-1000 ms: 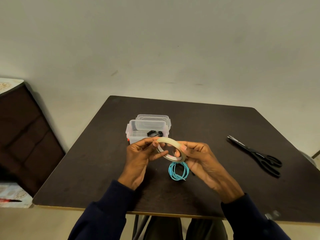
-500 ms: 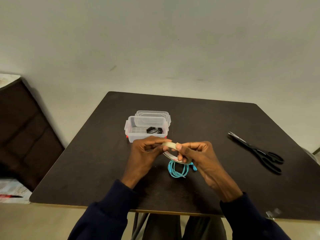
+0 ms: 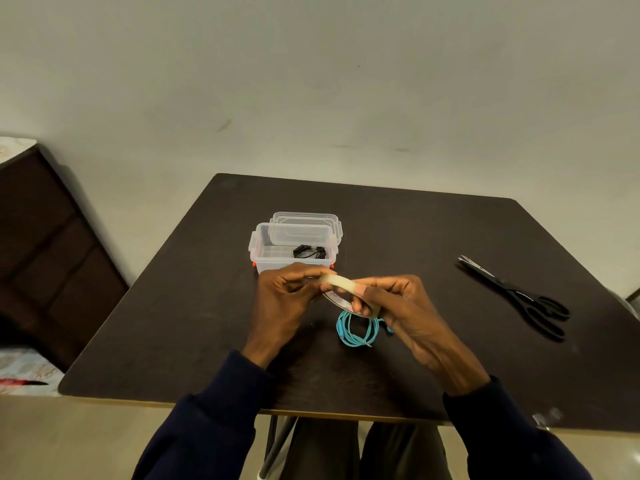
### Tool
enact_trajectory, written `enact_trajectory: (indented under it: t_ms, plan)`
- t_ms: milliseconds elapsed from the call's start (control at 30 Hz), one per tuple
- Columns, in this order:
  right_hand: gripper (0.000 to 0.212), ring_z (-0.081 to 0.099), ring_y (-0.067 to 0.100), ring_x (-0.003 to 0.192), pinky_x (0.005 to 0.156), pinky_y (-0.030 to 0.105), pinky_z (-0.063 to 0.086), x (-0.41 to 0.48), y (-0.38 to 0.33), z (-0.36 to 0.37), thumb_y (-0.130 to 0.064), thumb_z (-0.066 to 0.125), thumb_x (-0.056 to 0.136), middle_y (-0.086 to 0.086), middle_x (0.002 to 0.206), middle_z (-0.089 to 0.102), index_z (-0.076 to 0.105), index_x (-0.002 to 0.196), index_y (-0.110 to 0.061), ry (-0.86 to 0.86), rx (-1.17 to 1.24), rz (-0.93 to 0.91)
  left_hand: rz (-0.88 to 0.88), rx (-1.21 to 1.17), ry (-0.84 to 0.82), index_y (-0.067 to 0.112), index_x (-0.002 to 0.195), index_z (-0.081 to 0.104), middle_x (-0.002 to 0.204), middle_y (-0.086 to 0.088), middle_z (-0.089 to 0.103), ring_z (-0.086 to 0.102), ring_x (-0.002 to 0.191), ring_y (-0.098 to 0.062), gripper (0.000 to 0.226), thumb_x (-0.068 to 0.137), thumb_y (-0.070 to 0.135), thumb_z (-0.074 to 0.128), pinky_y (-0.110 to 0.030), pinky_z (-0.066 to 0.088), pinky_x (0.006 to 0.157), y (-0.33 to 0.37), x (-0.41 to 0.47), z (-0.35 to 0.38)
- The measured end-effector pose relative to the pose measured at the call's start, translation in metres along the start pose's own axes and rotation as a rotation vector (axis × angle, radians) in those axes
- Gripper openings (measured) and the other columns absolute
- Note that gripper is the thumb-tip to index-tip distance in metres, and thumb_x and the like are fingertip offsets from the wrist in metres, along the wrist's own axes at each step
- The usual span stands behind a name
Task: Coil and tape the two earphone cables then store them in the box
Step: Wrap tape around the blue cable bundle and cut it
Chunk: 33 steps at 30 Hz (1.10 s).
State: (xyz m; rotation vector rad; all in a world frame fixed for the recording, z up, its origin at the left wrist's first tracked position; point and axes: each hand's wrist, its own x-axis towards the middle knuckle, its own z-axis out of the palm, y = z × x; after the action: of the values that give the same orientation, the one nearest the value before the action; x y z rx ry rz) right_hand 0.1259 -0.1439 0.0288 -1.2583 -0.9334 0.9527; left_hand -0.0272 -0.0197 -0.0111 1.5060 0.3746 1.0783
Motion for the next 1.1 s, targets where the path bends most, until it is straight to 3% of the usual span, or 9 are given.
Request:
enact_trajectory:
  t_ms: [67, 167, 333, 500, 700, 867, 1100]
  plan:
    - [0.013, 0.06, 0.015, 0.062, 0.058, 0.02, 0.05, 0.002, 0.005, 0.002, -0.009, 0.068, 0.089, 0.013, 0.068, 0.069, 0.079, 0.091, -0.002, 0.043, -0.013, -0.008, 0.052, 0.085, -0.022, 0.018, 0.1, 0.079, 0.098, 0.0, 0.078, 0.074, 0.095, -0.023, 0.02, 0.083, 0.008, 0.076, -0.041, 0.062, 0.084, -0.001, 0.002, -0.003]
    - [0.02, 0.057, 0.01, 0.056, 0.055, 0.018, 0.047, 0.001, 0.007, 0.005, -0.021, 0.074, 0.082, 0.011, 0.062, 0.066, 0.079, 0.088, -0.002, 0.088, -0.044, -0.009, 0.111, 0.162, -0.047, 0.022, 0.098, 0.079, 0.096, 0.002, 0.077, 0.073, 0.094, -0.023, 0.021, 0.083, 0.007, 0.077, -0.044, 0.061, 0.084, 0.0, 0.003, -0.002]
    - [0.032, 0.05, 0.01, 0.054, 0.057, 0.019, 0.046, 0.001, 0.007, 0.005, -0.037, 0.078, 0.071, 0.038, 0.084, 0.065, 0.081, 0.084, -0.008, 0.101, -0.113, -0.015, 0.145, 0.182, -0.051, 0.018, 0.097, 0.079, 0.095, 0.001, 0.077, 0.073, 0.092, -0.021, 0.02, 0.082, 0.004, 0.077, -0.042, 0.061, 0.084, 0.001, 0.002, -0.001]
    - [0.017, 0.056, 0.012, 0.059, 0.063, 0.02, 0.051, -0.001, 0.004, 0.001, -0.015, 0.072, 0.082, 0.041, 0.088, 0.064, 0.079, 0.09, -0.001, 0.052, -0.045, -0.006, 0.14, 0.16, -0.034, 0.012, 0.098, 0.079, 0.094, -0.001, 0.076, 0.073, 0.092, -0.022, 0.018, 0.082, 0.004, 0.078, -0.038, 0.061, 0.083, -0.001, 0.002, -0.001]
    - [0.024, 0.064, 0.013, 0.072, 0.075, 0.021, 0.054, -0.002, 0.002, -0.002, -0.014, 0.063, 0.086, 0.026, 0.088, 0.066, 0.078, 0.104, -0.01, -0.108, 0.018, -0.006, 0.02, -0.058, -0.015, 0.006, 0.099, 0.079, 0.097, -0.01, 0.076, 0.074, 0.094, -0.029, 0.02, 0.081, -0.001, 0.076, -0.035, 0.063, 0.079, -0.004, 0.004, -0.005]
    - [0.029, 0.066, 0.014, 0.08, 0.081, 0.022, 0.055, 0.0, 0.002, -0.005, -0.005, 0.057, 0.094, 0.036, 0.101, 0.064, 0.078, 0.108, -0.019, -0.151, -0.026, 0.001, -0.006, -0.093, 0.003, 0.015, 0.097, 0.08, 0.098, -0.01, 0.077, 0.075, 0.093, -0.03, 0.02, 0.08, 0.006, 0.077, -0.038, 0.063, 0.078, -0.003, 0.002, -0.005]
    - [0.038, 0.064, 0.016, 0.078, 0.083, 0.025, 0.054, 0.002, 0.006, -0.004, -0.005, 0.052, 0.083, 0.036, 0.095, 0.065, 0.078, 0.109, -0.015, -0.142, -0.018, 0.013, 0.0, -0.042, 0.007, -0.002, 0.102, 0.075, 0.098, -0.014, 0.076, 0.074, 0.094, -0.031, 0.022, 0.08, -0.001, 0.075, -0.042, 0.063, 0.079, -0.003, 0.003, -0.006]
